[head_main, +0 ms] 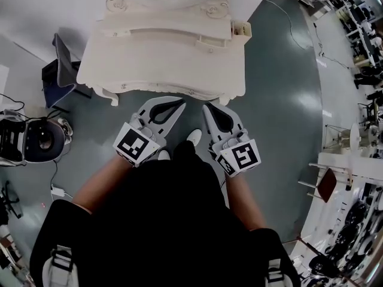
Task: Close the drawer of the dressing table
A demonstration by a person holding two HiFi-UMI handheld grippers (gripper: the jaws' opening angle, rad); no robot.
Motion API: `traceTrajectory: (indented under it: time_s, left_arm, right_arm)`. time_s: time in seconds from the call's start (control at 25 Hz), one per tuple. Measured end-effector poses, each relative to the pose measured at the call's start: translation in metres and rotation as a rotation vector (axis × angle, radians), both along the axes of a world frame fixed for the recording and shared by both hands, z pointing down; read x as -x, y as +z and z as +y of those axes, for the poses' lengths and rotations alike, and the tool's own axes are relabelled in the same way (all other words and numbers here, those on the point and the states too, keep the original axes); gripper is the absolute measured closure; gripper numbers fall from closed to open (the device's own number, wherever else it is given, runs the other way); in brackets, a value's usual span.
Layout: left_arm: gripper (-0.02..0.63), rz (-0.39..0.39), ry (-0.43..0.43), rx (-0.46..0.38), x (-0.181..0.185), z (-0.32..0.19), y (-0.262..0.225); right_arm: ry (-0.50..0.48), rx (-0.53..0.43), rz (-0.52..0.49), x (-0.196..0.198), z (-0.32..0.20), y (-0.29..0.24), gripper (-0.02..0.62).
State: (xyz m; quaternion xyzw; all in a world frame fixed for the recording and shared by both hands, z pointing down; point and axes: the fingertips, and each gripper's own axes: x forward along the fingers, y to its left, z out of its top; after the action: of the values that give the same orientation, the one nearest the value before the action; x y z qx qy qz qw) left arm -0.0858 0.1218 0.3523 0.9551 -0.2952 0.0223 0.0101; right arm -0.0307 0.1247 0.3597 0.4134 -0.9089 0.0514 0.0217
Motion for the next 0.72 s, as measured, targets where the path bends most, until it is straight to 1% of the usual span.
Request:
traceTrajectory:
  time_s: [0.12,0.32,0.48,0.6,0.72]
  left_arm:
    - [0.611,-0.006,-0.013,0.001,-0.008,-0.020,-0.001]
    - [0.611,-0.012,-0.030,0.026,-0.026,-0.052,0.002]
    - [0.611,-0.032,-0.043,0.037,-0.038,-0.074,0.009]
    - [0.611,-0.026,-0.042,0.028,-0.049,-0.088,0.009]
    - [0.611,-0.045,-0.067,0.052,-0.058,-0.105,0.008]
  right_arm:
    - [-0.015,-0.003,-0.004,-0.007,-0.020,-0.002,0.592]
    - [-0.025,0.007,-0.008,-0.026,-0.051,0.001,0.592]
    - [-0.025,0.016,-0.015,-0.042,-0.073,0.006,0.592]
    - [-0.029,0.023,-0.019,-0.053,-0.088,0.007,0.592]
    - [-0.039,0.027,-0.024,-0.062,-0.104,0.009,0.592]
